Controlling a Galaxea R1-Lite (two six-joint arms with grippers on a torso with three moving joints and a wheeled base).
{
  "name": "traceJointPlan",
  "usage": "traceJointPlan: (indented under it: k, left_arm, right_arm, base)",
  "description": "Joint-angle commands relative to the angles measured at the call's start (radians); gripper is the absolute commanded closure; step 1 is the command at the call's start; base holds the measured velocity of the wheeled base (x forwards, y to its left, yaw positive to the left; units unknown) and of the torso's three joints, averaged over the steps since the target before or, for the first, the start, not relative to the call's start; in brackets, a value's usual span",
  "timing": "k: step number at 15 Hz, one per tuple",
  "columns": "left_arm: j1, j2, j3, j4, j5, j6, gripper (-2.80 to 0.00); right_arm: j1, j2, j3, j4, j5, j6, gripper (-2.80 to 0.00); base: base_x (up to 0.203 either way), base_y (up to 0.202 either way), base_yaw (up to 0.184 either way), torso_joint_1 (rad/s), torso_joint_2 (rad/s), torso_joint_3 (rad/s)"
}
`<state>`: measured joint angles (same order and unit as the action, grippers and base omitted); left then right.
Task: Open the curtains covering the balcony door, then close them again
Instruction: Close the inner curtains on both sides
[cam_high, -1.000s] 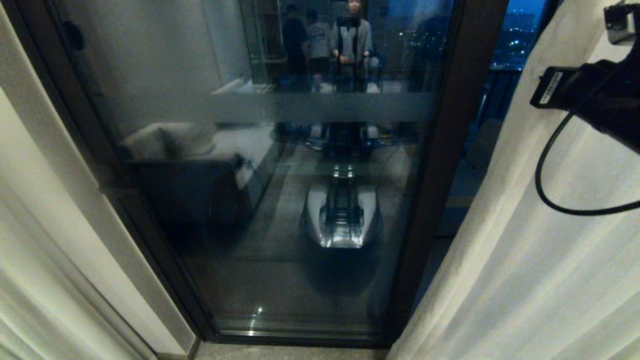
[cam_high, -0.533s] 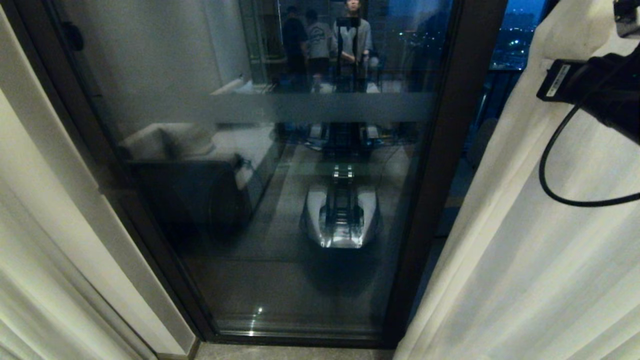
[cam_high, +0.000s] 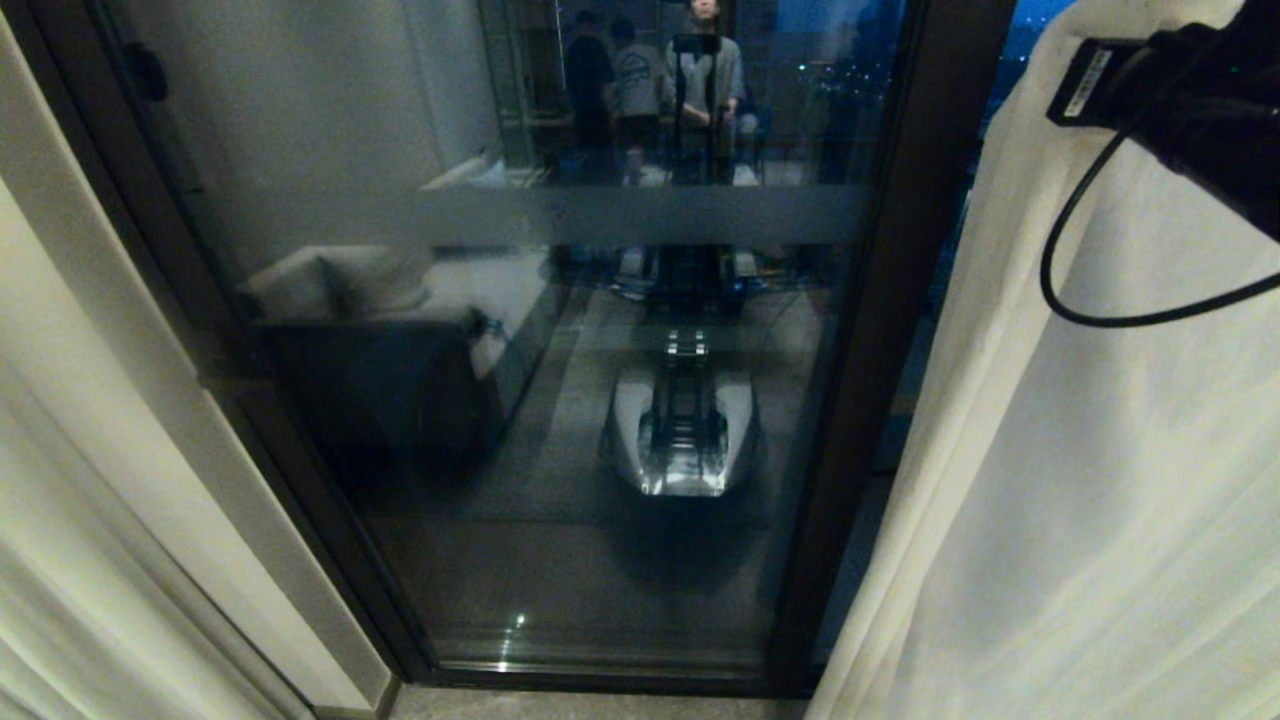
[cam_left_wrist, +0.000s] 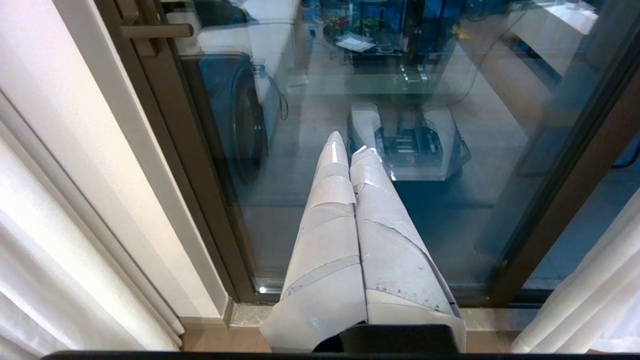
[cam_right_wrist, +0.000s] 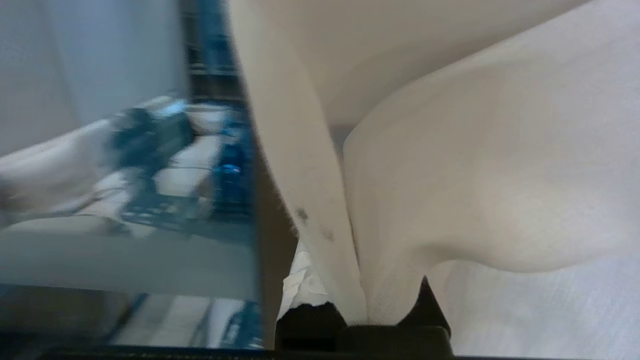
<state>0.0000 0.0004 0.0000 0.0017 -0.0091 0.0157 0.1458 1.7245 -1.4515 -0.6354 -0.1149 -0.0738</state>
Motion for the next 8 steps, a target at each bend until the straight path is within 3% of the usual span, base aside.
traceJointPlan:
  k: [1, 8]
  left_arm:
    - [0.000, 0.000, 0.000, 0.000, 0.001, 0.000, 0.00]
    - [0.000, 0.000, 0.000, 0.000, 0.001, 0.000, 0.00]
  right_arm:
    - [0.034, 0.045, -0.039, -0.003, -0.002, -0.003, 0.00]
    - [0.193, 0.187, -0.246, -0.006, -0.003, -0.035, 0.00]
  base:
    - [0.000, 0.000, 0.000, 0.000, 0.00, 0.000]
    - [0.000, 0.000, 0.000, 0.000, 0.00, 0.000]
